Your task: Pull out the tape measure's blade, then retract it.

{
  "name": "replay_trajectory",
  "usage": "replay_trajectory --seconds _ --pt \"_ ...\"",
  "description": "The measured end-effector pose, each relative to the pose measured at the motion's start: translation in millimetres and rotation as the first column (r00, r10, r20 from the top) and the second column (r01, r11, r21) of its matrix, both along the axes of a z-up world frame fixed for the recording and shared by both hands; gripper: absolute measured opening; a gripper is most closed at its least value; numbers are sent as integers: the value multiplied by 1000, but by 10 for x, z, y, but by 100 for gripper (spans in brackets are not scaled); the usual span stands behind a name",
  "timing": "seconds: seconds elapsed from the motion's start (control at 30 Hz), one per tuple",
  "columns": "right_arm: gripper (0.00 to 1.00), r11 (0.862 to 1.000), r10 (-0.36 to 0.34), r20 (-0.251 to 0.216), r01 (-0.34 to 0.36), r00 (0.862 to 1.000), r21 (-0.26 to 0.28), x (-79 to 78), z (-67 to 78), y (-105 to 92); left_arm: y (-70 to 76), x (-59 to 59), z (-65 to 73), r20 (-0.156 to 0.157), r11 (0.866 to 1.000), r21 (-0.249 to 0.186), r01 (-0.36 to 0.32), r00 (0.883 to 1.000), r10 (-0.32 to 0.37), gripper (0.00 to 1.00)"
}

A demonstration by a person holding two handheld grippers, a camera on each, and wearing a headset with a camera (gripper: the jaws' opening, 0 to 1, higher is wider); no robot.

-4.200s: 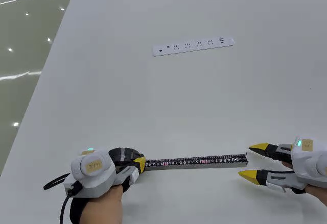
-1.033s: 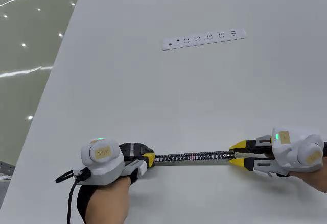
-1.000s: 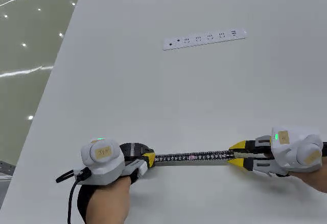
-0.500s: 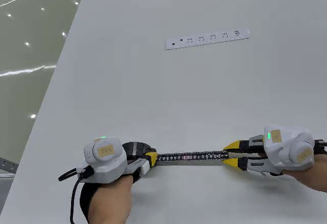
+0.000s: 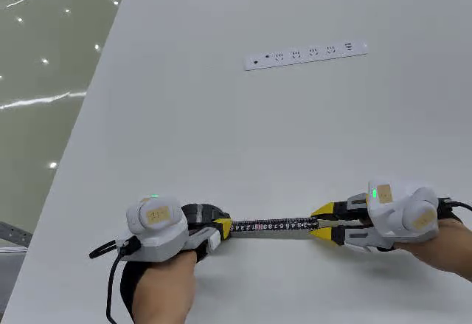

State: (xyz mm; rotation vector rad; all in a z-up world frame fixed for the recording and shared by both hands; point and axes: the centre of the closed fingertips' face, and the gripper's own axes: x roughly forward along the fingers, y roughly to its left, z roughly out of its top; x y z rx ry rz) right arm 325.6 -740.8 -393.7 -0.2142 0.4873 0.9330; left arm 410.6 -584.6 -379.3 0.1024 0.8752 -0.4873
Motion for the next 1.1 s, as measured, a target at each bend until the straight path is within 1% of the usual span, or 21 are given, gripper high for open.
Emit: replay_trajectory --seconds 0.23,0.5,0.67,1.1 --pt "13 1000 17 -1 -17 1000 10 68 -6 131 -2 -1 -1 -2 1000 -2 -2 1000 2 57" --pt "13 999 24 -7 -23 1000 23 128 -3 223 -2 2 -2 -4 1000 -5 -4 1000 4 57" --pt "13 999 36 -15 -36 999 30 165 -27 315 -2 5 -2 -6 1000 -7 -4 1000 4 57" --pt "13 998 47 -20 -46 999 45 219 -51 452 -2 2 2 -8 1000 -12 -4 1000 4 57"
